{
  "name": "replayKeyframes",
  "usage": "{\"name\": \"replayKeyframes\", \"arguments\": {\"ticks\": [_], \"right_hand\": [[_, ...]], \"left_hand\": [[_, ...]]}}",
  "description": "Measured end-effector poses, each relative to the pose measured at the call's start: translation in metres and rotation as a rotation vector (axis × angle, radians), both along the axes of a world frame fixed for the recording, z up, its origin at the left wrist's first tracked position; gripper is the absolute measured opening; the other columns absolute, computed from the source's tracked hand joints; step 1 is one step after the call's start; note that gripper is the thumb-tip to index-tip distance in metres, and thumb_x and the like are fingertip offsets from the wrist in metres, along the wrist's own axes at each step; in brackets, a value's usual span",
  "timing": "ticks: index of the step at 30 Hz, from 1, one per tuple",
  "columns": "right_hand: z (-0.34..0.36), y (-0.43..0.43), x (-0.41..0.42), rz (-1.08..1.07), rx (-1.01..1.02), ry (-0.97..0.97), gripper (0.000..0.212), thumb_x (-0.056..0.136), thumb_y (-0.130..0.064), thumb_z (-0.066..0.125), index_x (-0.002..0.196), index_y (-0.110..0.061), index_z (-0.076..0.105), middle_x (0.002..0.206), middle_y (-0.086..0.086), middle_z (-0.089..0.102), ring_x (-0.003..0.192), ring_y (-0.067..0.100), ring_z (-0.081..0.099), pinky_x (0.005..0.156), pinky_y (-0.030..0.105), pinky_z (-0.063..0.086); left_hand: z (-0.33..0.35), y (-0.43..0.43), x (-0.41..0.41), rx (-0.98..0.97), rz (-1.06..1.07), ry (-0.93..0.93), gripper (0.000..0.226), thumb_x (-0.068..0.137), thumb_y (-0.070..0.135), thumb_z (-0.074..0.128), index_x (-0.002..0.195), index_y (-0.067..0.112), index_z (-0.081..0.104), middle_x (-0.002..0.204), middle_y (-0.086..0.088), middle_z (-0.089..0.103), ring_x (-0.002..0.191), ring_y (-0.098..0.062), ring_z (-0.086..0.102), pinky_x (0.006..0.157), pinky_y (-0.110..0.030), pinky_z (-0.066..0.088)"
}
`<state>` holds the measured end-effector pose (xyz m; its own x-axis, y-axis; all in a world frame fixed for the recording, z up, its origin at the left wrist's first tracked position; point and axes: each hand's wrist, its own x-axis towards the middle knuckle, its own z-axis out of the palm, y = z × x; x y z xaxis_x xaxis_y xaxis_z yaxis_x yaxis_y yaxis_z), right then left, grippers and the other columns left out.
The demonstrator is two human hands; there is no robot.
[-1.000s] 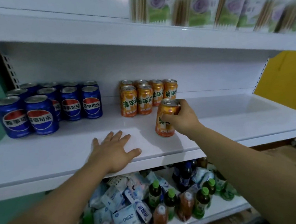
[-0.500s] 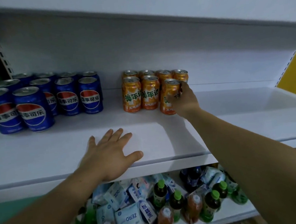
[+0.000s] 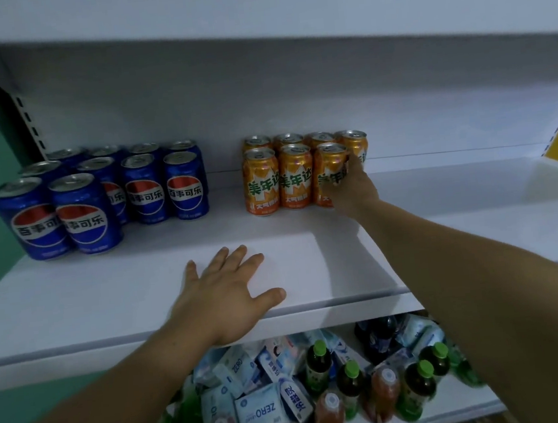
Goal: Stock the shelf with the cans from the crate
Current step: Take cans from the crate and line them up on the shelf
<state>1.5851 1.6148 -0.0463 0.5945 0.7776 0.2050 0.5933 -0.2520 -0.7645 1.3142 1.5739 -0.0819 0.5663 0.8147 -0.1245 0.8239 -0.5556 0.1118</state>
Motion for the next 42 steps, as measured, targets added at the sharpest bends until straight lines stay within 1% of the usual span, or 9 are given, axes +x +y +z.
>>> {"name": "replayKeyframes", "arguments": {"ticks": [5,10,13,17,22,28,32,36,42], "right_hand": [[0.014,-0.066,0.006,0.068,-0.188,-0.155,0.066,0.088,-0.045,0.062,0.142,-0.015,0.037,0.132,0.012,0.055,0.116,0.032,0.056,0.091,0.036,0.044],[0.025,-0.166,0.019,-0.005,-0.412,-0.203,0.075,0.093,-0.049,0.055,0.151,-0.013,0.025,0.148,0.013,0.042,0.127,0.032,0.048,0.1,0.035,0.04],[0.025,-0.231,0.027,-0.049,-0.435,-0.191,0.074,0.094,-0.049,0.053,0.152,-0.013,0.023,0.15,0.012,0.038,0.126,0.031,0.048,0.097,0.036,0.041],[0.016,-0.321,0.038,-0.185,-0.476,-0.161,0.074,0.094,-0.05,0.054,0.152,-0.016,0.024,0.142,0.013,0.047,0.115,0.03,0.056,0.086,0.037,0.05],[-0.005,-0.439,0.052,-0.403,-0.543,-0.118,0.073,0.092,-0.05,0.055,0.151,-0.015,0.028,0.151,0.008,0.039,0.132,0.027,0.043,0.1,0.035,0.04],[-0.054,-0.556,0.07,-0.625,-0.644,0.065,0.073,0.091,-0.052,0.056,0.151,-0.021,0.027,0.152,0.006,0.038,0.134,0.027,0.041,0.105,0.038,0.039],[-0.092,-0.594,0.088,-0.69,-0.671,0.146,0.07,0.093,-0.05,0.055,0.15,-0.019,0.029,0.151,0.007,0.038,0.133,0.028,0.042,0.099,0.033,0.038],[-0.134,-0.6,0.113,-0.68,-0.697,0.26,0.071,0.094,-0.048,0.054,0.15,-0.013,0.029,0.152,0.009,0.037,0.134,0.028,0.041,0.103,0.035,0.037],[-0.208,-0.588,0.165,-0.617,-0.735,0.384,0.061,0.094,-0.044,0.057,0.144,-0.015,0.037,0.138,0.009,0.052,0.115,0.025,0.054,0.088,0.032,0.046]], "left_hand": [[0.006,0.0,0.0,-0.029,-0.005,0.013,0.079,0.085,0.077,0.018,0.152,0.038,0.0,0.161,0.011,-0.008,0.148,-0.012,-0.009,0.117,-0.054,-0.004],[0.026,-0.007,0.019,-0.1,-0.011,0.027,0.087,0.084,0.076,0.034,0.153,0.029,0.012,0.162,0.002,0.004,0.148,-0.019,0.003,0.118,-0.053,0.006],[0.036,-0.046,0.069,-0.132,-0.225,0.006,0.094,0.078,0.075,0.046,0.152,0.023,0.02,0.161,0.0,0.016,0.146,-0.02,0.017,0.118,-0.045,0.019],[0.034,-0.143,0.137,-0.088,-0.575,-0.078,0.072,0.088,0.056,0.055,0.147,0.023,0.032,0.157,-0.003,0.025,0.142,-0.022,0.026,0.115,-0.041,0.027],[0.001,-0.242,0.199,-0.138,-0.843,-0.003,0.074,0.089,0.056,0.053,0.151,0.024,0.026,0.16,-0.002,0.018,0.146,-0.021,0.017,0.117,-0.04,0.023],[-0.062,-0.321,0.243,-0.268,-1.028,0.16,0.072,0.092,0.05,0.053,0.151,0.018,0.026,0.157,-0.005,0.022,0.144,-0.023,0.023,0.114,-0.036,0.028],[-0.101,-0.339,0.272,-0.291,-1.07,0.232,0.075,0.091,0.053,0.053,0.151,0.018,0.024,0.158,-0.005,0.021,0.144,-0.022,0.02,0.114,-0.035,0.025],[-0.141,-0.334,0.301,-0.305,-1.036,0.291,0.078,0.089,0.056,0.054,0.151,0.021,0.023,0.16,-0.005,0.016,0.147,-0.022,0.015,0.117,-0.038,0.023],[-0.204,-0.32,0.355,-0.438,-0.919,0.311,0.076,0.09,0.05,0.057,0.151,0.019,0.024,0.159,-0.005,0.02,0.145,-0.022,0.02,0.117,-0.033,0.021]]}}
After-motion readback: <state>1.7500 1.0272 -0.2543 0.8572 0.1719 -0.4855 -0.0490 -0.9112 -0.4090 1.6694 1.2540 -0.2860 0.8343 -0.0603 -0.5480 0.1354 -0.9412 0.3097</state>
